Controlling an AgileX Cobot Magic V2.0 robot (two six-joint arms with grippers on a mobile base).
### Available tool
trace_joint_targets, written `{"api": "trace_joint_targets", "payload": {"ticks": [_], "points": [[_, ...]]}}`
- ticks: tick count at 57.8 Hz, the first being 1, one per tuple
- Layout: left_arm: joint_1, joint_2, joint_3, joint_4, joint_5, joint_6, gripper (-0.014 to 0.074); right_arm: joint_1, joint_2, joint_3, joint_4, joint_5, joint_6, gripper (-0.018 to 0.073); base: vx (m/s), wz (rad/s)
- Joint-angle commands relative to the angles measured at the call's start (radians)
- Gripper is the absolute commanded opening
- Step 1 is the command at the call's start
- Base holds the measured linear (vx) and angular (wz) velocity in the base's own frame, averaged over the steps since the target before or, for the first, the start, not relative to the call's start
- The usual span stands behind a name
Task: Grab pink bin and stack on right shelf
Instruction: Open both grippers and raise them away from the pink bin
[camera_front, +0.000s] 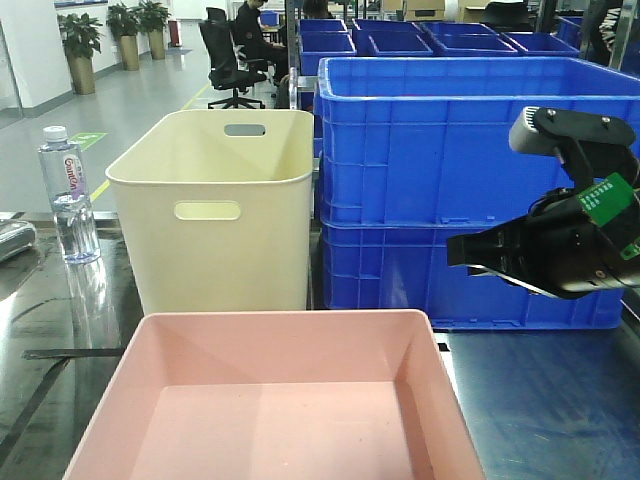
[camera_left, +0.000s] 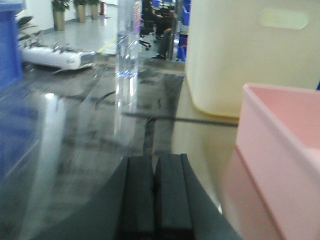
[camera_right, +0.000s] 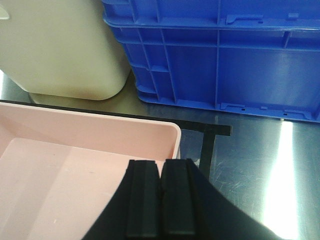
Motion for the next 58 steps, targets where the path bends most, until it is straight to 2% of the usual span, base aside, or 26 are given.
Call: {"api": "trace_joint_targets", "payload": {"ticks": [1, 5, 10, 18, 49, 58], "points": [[0.008, -0.094, 0.063, 0.003, -0.046, -0.010, -0.0008, -0.006, -0.029, -0.032, -0.006, -0.070, -0.010, -0.0014, 0.00, 0.00], [0.007, -0.149, 0.118, 0.001, -0.040, -0.010, -0.0008, -0.006, -0.029, -0.032, -0.006, -0.071, -0.010, -0.0014, 0.00, 0.00], [0.006, -0.127, 0.167, -0.001, -0.060, -0.011, -0.0008, -0.006, -0.029, -0.032, -0.006, -0.064, -0.010, -0.0014, 0.00, 0.00], [0.006, -0.128, 0.164, -0.001, 0.007, -0.011, -0.0008, -0.006, -0.026, -0.032, -0.006, -0.060, -0.010, -0.0013, 0.00, 0.00], [0.006, -0.128, 0.164, -0.001, 0.010, -0.011, -0.0008, -0.006, -0.026, -0.032, -0.006, -0.060, -0.010, -0.0013, 0.00, 0.00], [0.006, -0.128, 0.164, -0.001, 0.010, -0.011, -0.0008, -0.010, -0.051, -0.032, -0.109, -0.032, -0.047, -0.0012, 0.00, 0.00]]}}
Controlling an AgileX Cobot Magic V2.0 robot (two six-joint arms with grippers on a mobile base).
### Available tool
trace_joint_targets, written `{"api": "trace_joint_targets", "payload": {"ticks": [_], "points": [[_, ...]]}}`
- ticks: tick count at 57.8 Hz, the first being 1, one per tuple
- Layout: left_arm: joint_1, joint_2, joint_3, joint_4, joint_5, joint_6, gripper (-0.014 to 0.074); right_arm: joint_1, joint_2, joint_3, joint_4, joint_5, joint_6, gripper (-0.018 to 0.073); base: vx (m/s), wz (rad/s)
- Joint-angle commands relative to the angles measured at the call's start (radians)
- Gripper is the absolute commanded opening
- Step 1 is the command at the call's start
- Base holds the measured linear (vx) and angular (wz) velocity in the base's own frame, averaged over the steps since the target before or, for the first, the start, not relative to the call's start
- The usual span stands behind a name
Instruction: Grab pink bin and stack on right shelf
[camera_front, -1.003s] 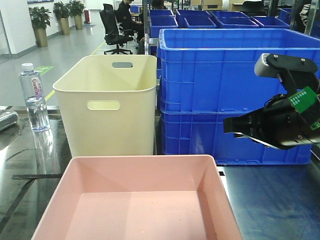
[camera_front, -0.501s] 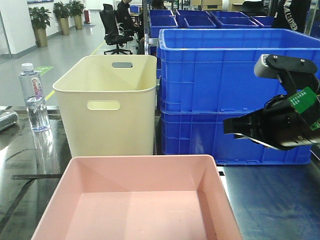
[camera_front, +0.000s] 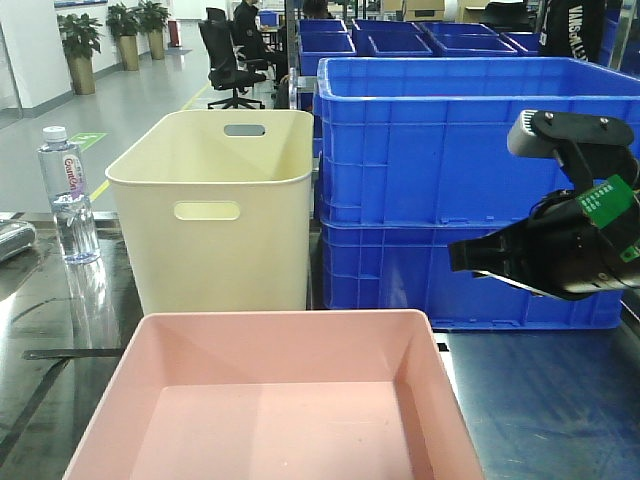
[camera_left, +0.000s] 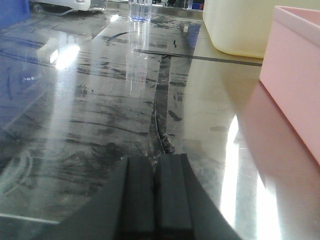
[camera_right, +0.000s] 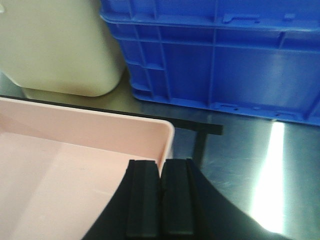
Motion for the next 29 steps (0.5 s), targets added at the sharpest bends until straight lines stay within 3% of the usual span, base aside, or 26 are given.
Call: {"api": "trace_joint_targets", "payload": {"ticks": [1, 8, 14, 18, 22, 29], "points": [[0.001, -0.006, 0.013, -0.003, -0.075, -0.008, -0.0008, -0.010, -0.057, -0.031, -0.075, -0.034, -0.037, -0.0011, 0.00, 0.00], [0.001, -0.006, 0.013, -0.003, -0.075, -0.008, -0.0008, -0.030, -0.183, 0.041, -0.088, -0.054, -0.070, -0.0012, 0.00, 0.00], [0.001, -0.006, 0.013, -0.002, -0.075, -0.008, -0.0008, -0.116, -0.356, 0.204, -0.043, -0.191, -0.070, -0.0012, 0.00, 0.00], [0.001, -0.006, 0.013, -0.002, -0.075, -0.008, -0.0008, -0.197, -0.489, 0.385, -0.008, -0.325, -0.071, -0.0012, 0.00, 0.00], [0.001, -0.006, 0.013, -0.002, -0.075, -0.008, -0.0008, -0.289, -0.654, 0.607, -0.034, -0.489, -0.074, -0.0012, 0.00, 0.00], [0.001, -0.006, 0.013, -0.002, -0.075, -0.008, -0.0008, -0.335, -0.841, 0.851, -0.106, -0.599, -0.073, -0.0012, 0.00, 0.00]]}}
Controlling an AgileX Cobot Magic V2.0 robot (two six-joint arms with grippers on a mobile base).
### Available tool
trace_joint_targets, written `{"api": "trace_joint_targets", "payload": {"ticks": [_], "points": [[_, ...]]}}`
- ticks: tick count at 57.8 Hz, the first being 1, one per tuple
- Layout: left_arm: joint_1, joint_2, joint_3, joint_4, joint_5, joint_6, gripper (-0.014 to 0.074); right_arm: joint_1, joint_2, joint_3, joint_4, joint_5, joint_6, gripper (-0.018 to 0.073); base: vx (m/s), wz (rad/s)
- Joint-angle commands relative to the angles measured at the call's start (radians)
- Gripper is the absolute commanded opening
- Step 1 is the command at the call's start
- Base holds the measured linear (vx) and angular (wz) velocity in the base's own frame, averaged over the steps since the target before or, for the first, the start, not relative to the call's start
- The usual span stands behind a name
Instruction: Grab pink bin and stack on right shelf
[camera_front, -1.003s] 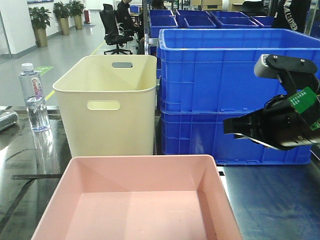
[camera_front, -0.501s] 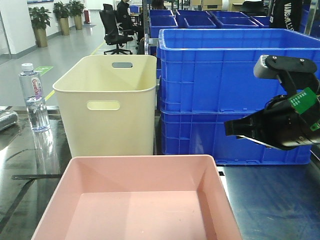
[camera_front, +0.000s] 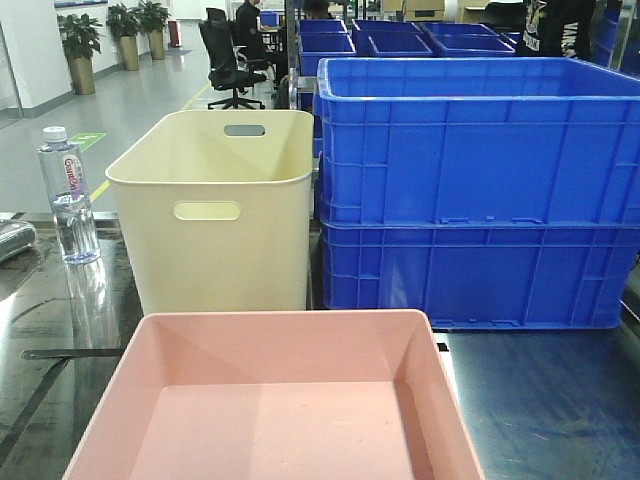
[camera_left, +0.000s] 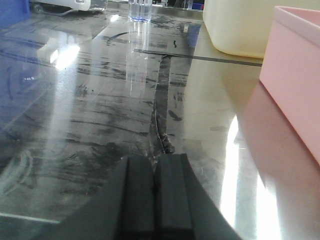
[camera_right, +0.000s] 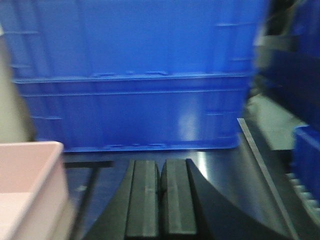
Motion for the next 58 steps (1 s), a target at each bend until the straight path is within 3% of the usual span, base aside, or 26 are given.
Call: {"api": "trace_joint_targets", "payload": {"ticks": [1, 10, 24, 34, 58], "points": [[0.001, -0.006, 0.013, -0.002, -0.076, -0.008, -0.0008, -0.025, -0.136, 0.160, -0.044, -0.160, -0.014, -0.0012, 0.00, 0.00], [0.001, -0.006, 0.013, -0.002, -0.076, -0.008, -0.0008, -0.022, -0.365, 0.418, -0.042, -0.168, -0.005, -0.0012, 0.00, 0.00], [0.001, -0.005, 0.013, -0.002, -0.078, -0.008, -0.0008, -0.020, -0.625, 0.685, -0.028, -0.213, -0.003, -0.0012, 0.00, 0.00], [0.001, -0.006, 0.013, -0.002, -0.079, -0.008, -0.0008, 0.026, -0.609, 0.677, -0.028, -0.145, -0.004, -0.0012, 0.00, 0.00], [0.001, -0.006, 0.013, -0.002, -0.079, -0.008, -0.0008, 0.025, -0.609, 0.677, -0.028, -0.144, -0.006, -0.0012, 0.00, 0.00]]}}
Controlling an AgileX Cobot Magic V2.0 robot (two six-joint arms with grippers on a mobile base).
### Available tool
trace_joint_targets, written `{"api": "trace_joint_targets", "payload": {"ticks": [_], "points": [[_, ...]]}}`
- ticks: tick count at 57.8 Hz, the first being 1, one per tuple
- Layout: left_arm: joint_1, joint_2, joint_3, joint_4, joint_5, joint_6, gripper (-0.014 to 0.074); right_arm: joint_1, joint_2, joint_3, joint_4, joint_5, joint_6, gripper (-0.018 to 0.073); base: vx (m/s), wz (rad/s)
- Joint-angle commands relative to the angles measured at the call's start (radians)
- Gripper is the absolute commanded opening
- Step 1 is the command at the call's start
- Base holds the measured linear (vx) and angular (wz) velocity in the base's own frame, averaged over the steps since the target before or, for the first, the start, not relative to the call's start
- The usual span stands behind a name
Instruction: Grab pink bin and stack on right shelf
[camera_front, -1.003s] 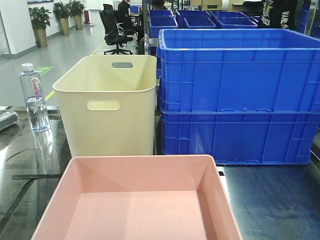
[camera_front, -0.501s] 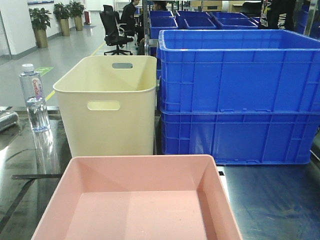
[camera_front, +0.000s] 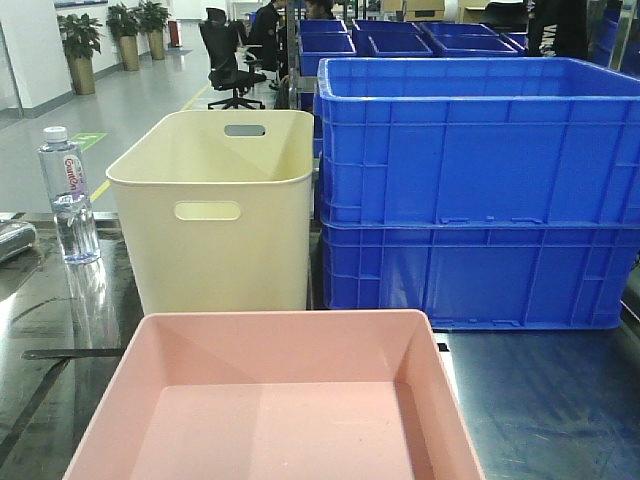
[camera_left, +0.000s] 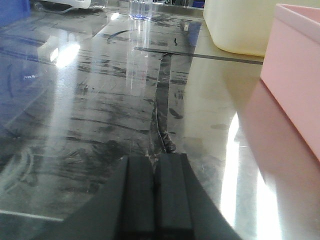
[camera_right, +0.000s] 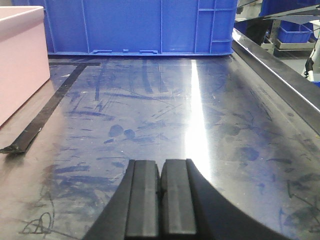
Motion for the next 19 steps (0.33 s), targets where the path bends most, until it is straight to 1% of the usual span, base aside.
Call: {"api": "trace_joint_targets", "payload": {"ticks": [1, 19], "points": [[0.001, -0.006, 0.013, -0.002, -0.084, -0.008, -0.0008, 0.000, 0.000, 0.002, -0.006, -0.078, -0.009, -0.0012, 0.00, 0.00], [0.001, -0.006, 0.013, -0.002, -0.084, -0.008, -0.0008, 0.000, 0.000, 0.002, -0.006, -0.077, -0.009, -0.0012, 0.00, 0.00]]}}
